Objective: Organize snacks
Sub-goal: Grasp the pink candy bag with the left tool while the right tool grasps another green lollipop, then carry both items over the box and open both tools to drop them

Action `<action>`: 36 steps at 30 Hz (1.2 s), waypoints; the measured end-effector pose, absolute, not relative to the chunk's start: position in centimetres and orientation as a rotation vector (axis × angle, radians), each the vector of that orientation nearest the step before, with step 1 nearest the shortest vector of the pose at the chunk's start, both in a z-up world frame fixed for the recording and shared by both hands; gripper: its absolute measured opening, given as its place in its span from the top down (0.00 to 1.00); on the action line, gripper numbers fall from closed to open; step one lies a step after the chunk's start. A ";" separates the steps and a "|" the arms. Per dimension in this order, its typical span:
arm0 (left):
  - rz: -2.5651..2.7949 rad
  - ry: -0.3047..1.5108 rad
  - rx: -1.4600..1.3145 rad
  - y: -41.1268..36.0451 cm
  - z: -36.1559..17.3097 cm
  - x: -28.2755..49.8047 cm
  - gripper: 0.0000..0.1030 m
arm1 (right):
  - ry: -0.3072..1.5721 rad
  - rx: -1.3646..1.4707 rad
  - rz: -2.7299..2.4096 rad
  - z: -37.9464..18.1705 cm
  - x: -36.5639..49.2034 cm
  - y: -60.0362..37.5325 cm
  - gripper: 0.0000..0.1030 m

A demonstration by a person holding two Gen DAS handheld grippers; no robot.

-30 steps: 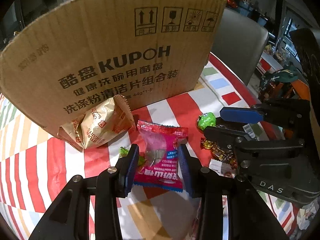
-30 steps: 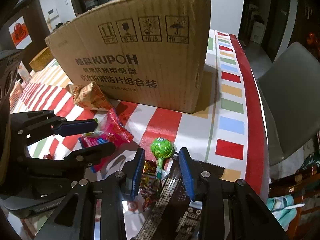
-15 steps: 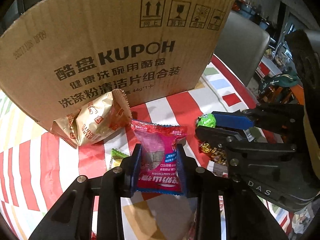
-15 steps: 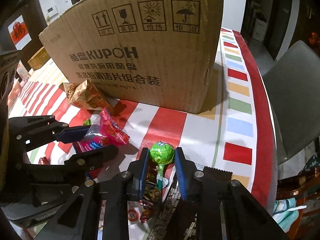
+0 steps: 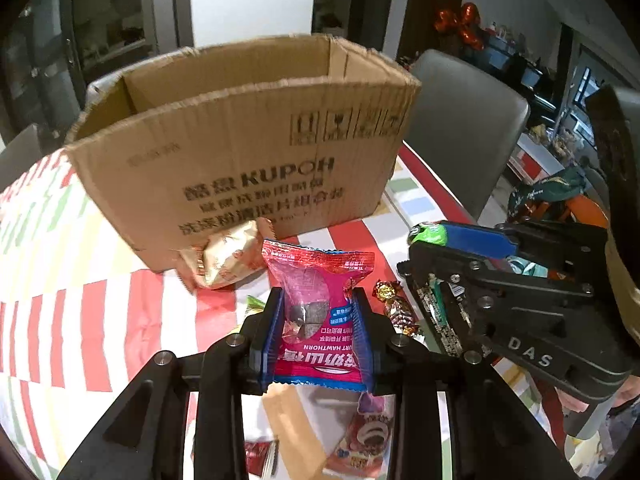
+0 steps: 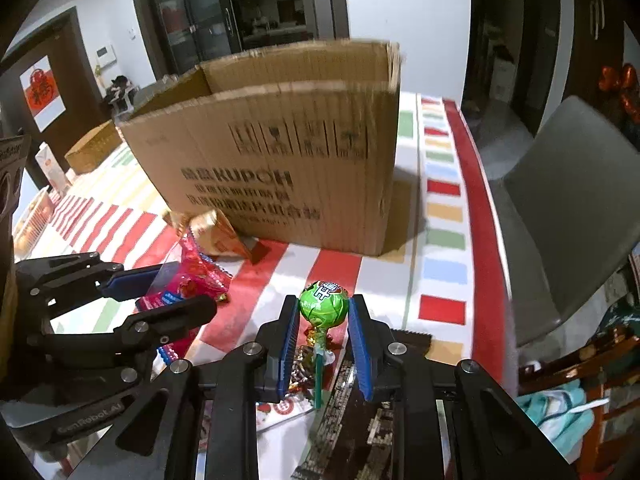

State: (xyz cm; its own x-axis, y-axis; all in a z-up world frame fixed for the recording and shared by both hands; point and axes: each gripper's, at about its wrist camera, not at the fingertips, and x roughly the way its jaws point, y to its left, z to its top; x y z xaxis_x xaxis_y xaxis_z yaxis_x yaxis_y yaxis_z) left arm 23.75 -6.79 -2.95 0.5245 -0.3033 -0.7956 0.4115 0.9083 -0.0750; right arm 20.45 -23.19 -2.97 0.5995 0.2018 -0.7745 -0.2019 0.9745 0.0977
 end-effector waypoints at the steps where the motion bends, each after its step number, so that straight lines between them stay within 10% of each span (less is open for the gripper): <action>1: -0.427 0.915 0.123 -6.6 -2.5 23.5 0.68 | 0.886 -0.001 0.235 -2.5 20.1 -23.4 0.74; 36: -0.343 0.638 0.114 -4.6 11.3 25.5 0.68 | 0.589 -0.035 0.265 11.6 20.2 -21.6 0.74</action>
